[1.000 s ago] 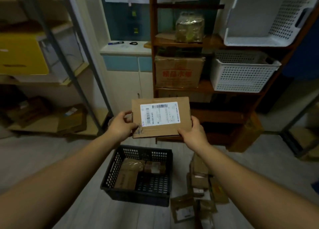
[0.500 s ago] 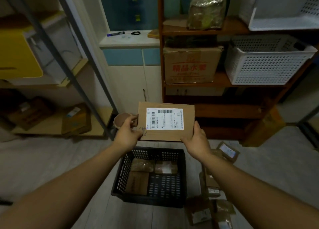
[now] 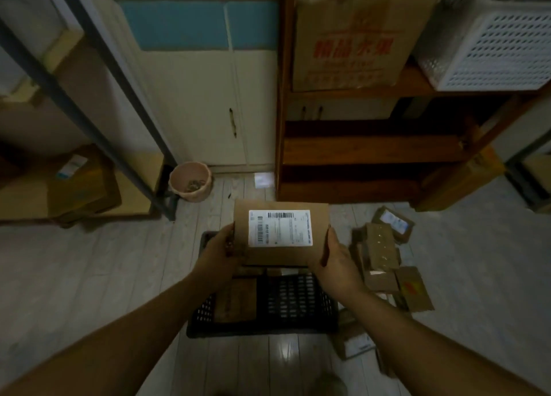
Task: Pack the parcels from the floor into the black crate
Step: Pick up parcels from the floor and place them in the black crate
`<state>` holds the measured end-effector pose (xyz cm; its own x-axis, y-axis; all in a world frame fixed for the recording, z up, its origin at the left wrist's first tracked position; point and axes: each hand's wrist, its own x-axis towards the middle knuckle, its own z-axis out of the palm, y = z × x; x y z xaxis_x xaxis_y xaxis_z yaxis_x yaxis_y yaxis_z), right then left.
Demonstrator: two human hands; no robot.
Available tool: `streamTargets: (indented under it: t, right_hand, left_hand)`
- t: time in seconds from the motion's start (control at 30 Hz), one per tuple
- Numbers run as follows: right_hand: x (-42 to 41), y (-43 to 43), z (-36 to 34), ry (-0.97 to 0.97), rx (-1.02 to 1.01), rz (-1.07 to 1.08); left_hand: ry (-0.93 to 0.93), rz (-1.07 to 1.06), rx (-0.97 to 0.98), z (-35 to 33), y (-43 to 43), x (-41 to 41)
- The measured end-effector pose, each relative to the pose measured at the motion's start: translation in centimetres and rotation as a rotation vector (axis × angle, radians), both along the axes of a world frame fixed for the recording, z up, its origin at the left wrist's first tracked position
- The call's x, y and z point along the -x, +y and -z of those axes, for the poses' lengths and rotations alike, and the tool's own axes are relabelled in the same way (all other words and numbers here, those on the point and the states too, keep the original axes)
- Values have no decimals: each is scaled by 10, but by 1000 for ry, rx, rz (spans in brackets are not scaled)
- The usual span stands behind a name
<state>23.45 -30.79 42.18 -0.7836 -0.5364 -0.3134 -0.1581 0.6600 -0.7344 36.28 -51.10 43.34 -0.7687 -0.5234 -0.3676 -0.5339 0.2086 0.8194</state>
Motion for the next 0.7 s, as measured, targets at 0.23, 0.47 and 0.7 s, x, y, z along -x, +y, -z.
streamTargets:
  t: [0.23, 0.47, 0.7]
  right_hand:
    - [-12, -8, 159, -95, -135, -48]
    - [9, 0, 311, -113, -278, -91]
    - [28, 12, 433, -167, -412, -188]
  left_hand:
    - [-113, 44, -2, 167, -7, -9]
    - [-184, 14, 99, 314, 10, 9]
    - [-384, 240, 203, 432, 31, 30]
